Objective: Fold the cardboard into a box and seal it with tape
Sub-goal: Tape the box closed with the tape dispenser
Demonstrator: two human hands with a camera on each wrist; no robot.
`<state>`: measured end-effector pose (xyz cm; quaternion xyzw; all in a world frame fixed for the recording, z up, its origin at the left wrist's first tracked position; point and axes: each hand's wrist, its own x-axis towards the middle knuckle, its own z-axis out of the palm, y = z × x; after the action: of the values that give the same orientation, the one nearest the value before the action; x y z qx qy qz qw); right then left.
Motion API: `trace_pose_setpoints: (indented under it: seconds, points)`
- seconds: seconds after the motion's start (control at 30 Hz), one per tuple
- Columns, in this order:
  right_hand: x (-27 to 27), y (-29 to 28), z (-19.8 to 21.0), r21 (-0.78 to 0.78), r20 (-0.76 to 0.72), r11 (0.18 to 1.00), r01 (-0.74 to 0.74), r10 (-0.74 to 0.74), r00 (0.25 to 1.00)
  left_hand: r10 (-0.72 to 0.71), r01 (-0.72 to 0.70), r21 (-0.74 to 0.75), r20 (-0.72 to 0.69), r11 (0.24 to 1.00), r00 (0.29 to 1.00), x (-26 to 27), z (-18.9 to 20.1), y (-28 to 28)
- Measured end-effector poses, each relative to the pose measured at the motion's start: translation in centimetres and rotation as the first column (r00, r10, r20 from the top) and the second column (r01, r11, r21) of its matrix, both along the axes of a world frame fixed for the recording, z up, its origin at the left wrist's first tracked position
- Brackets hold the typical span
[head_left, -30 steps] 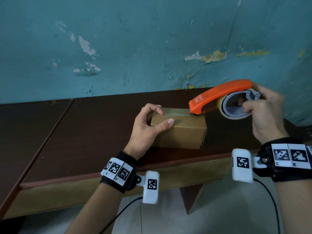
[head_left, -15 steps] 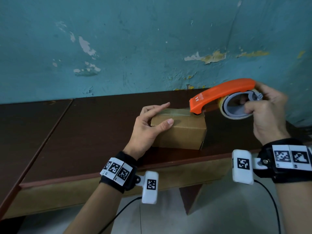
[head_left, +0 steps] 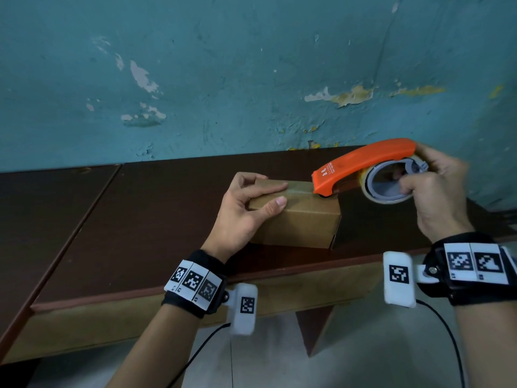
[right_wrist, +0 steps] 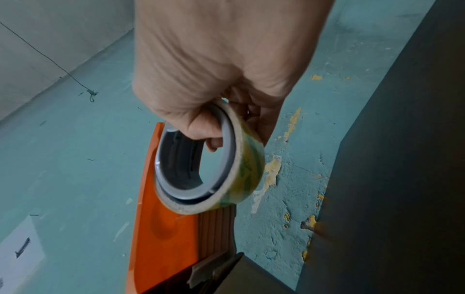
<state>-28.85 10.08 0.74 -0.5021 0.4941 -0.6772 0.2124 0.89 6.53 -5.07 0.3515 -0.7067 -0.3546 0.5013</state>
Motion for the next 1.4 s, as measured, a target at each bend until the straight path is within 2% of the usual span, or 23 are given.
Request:
trace_pose_setpoints:
  seconds: [0.27,0.4,0.57,0.73,0.87,0.93,1.0,1.03,1.17,1.23,1.3,1.33,1.4]
  points:
    - [0.2,0.1,-0.1,-0.016,-0.001,1.000,0.016,-0.016,1.000,0.014,-0.014,0.034,-0.016,0.999,1.000,-0.1,0.4,-0.1]
    - [0.2,0.0,-0.2,-0.028,0.017,1.000,0.015,-0.015,1.000,0.045,-0.046,0.041,0.021,0.998,0.999,-0.1,0.8,0.2]
    - [0.1,-0.1,-0.4,-0.028,0.028,0.999,0.020,-0.020,0.999,0.125,-0.121,0.096,-0.034,0.988,0.992,-0.9,1.5,-0.2]
    - [0.1,0.0,-0.5,-0.030,0.039,1.000,0.000,0.001,0.999,0.107,-0.096,0.197,-0.046,0.976,0.993,-0.8,2.2,-0.5]
    - [0.0,0.1,-0.6,-0.023,0.033,1.000,0.004,-0.003,0.999,0.163,-0.180,0.194,0.099,0.964,0.982,-1.2,3.4,-0.3]
    - [-0.1,0.1,-0.7,-0.019,0.033,1.000,0.011,-0.010,0.999,0.239,-0.265,0.087,0.230,0.960,0.943,-1.8,4.2,-0.2]
    - [-0.1,0.1,-0.9,-0.017,0.032,1.000,0.012,-0.012,0.999,0.322,-0.319,-0.072,0.373,0.945,0.870,-2.6,4.9,0.0]
    - [-0.1,0.1,-0.9,-0.016,0.029,1.000,0.013,-0.013,0.999,0.330,-0.308,-0.123,0.427,0.943,0.842,-3.1,5.1,0.1]
    - [-0.3,0.0,-0.8,-0.014,0.033,1.000,0.012,-0.012,0.999,0.219,-0.153,-0.158,0.617,0.975,0.756,-4.2,4.5,1.0]
    - [-0.4,-0.1,-0.8,-0.006,0.027,1.000,0.010,-0.010,1.000,0.245,-0.090,-0.268,0.629,0.959,0.738,-3.6,3.7,1.4]
    - [-0.4,0.0,-0.8,-0.006,0.019,1.000,0.011,-0.011,1.000,0.216,-0.050,-0.276,0.615,0.960,0.759,-2.7,3.3,1.4]
    - [-0.4,0.0,-0.8,-0.006,0.017,1.000,0.014,-0.013,1.000,0.195,-0.043,-0.245,0.639,0.968,0.744,-2.4,3.2,1.1]
    - [-0.4,0.0,-0.9,-0.002,0.031,1.000,0.014,-0.014,0.999,0.210,-0.034,-0.252,0.715,0.967,0.667,-2.4,3.2,1.1]
